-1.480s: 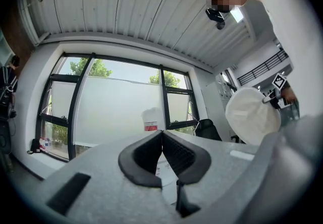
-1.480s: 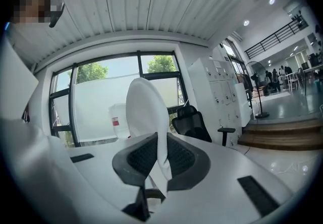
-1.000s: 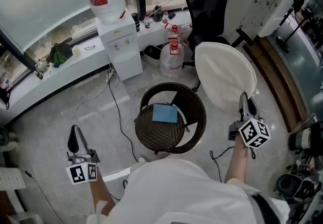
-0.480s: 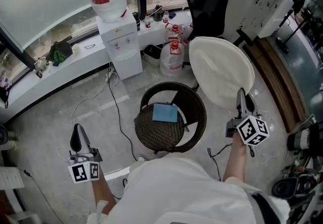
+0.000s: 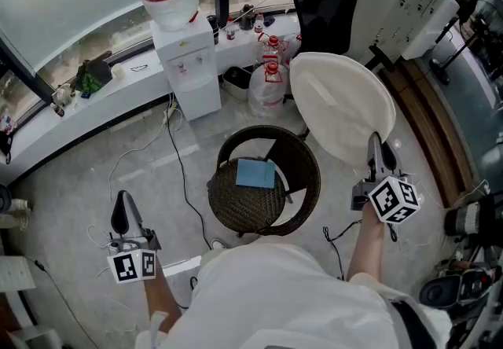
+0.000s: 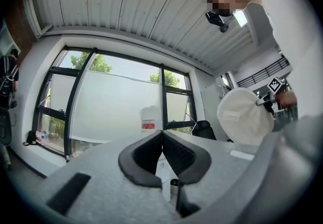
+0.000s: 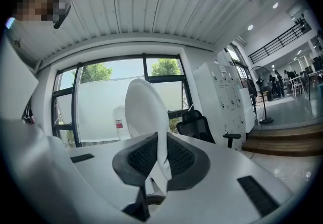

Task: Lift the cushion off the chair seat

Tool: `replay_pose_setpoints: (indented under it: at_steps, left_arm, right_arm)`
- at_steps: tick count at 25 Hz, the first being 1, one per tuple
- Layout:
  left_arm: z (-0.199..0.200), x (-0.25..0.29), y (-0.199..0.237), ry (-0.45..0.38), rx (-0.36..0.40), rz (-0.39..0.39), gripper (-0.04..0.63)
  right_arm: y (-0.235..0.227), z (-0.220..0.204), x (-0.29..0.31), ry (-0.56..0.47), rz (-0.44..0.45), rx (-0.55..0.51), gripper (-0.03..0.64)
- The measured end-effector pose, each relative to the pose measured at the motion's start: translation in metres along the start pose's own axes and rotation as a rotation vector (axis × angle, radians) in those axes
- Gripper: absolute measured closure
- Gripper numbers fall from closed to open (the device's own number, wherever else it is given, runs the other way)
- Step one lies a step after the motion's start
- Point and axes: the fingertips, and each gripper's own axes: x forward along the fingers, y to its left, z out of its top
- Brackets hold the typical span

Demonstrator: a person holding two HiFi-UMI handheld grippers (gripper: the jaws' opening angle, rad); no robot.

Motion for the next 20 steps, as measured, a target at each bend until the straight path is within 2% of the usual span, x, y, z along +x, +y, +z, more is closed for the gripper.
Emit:
replay_pose_setpoints:
  at_steps: [20]
  left_arm:
    - [-0.002,-0.007,-0.025,0.010,0.000,0.003,0.578]
  right_arm:
    - [0.000,0.001,0.003,0.000,0.058,-0.011,0.577]
